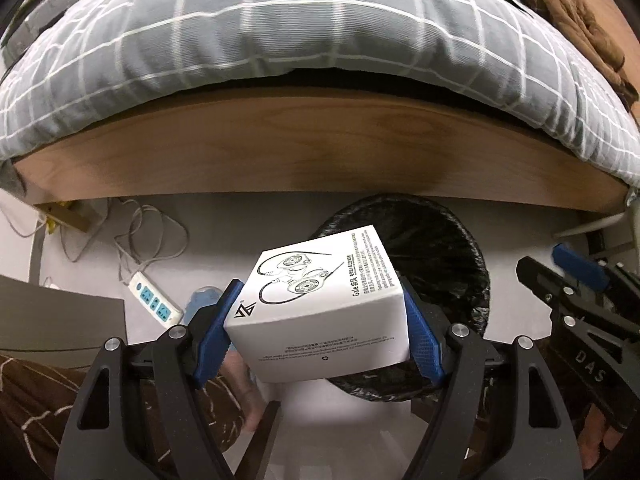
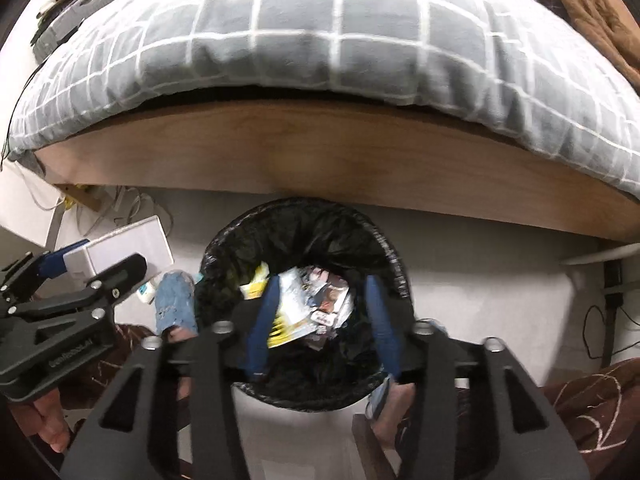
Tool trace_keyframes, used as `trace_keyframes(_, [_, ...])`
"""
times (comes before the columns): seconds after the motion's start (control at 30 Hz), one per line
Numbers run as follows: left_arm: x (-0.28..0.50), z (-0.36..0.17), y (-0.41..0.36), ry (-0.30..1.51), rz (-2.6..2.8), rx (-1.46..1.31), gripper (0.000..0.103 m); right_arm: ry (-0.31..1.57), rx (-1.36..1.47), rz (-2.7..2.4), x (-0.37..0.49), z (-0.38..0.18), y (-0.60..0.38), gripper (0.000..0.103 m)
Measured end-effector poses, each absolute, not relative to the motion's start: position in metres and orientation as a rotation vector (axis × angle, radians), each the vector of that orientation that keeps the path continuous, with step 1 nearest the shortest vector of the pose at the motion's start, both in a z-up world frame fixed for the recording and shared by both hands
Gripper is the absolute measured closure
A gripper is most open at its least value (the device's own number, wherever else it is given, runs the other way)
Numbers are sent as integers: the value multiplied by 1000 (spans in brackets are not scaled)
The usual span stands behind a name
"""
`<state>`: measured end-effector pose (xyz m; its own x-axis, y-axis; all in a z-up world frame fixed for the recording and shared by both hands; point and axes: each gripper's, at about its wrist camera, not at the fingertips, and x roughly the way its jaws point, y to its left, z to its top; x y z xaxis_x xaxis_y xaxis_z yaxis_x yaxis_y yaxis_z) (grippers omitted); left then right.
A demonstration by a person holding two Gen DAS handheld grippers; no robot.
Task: Collect trash
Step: 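Open the right tool over the black bin, dropping the yellow wrapper, then open the left tool over the bin, dropping the white earphone box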
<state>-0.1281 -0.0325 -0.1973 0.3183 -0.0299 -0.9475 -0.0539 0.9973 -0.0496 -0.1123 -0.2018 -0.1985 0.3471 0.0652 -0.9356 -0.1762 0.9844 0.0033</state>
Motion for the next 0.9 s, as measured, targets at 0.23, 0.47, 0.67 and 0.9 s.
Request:
trace_keyframes(0.23, [-122, -192, -67, 1238, -51, -41, 30, 1155, -62, 69, -114, -182, -242, 17])
trace_keyframes(0.47, [-122, -190, -103, 1230, -106, 0, 30, 1142, -18, -17, -121, -171, -280, 8])
trace_keyframes(0.67, [-124, -195, -115, 1228, -112, 33, 28, 1135, -17, -35, -119, -171, -283, 8])
trace_keyframes(0.9, [-125, -207, -111, 1225, -78, 48, 7, 1146, -34, -42, -116, -176, -278, 8])
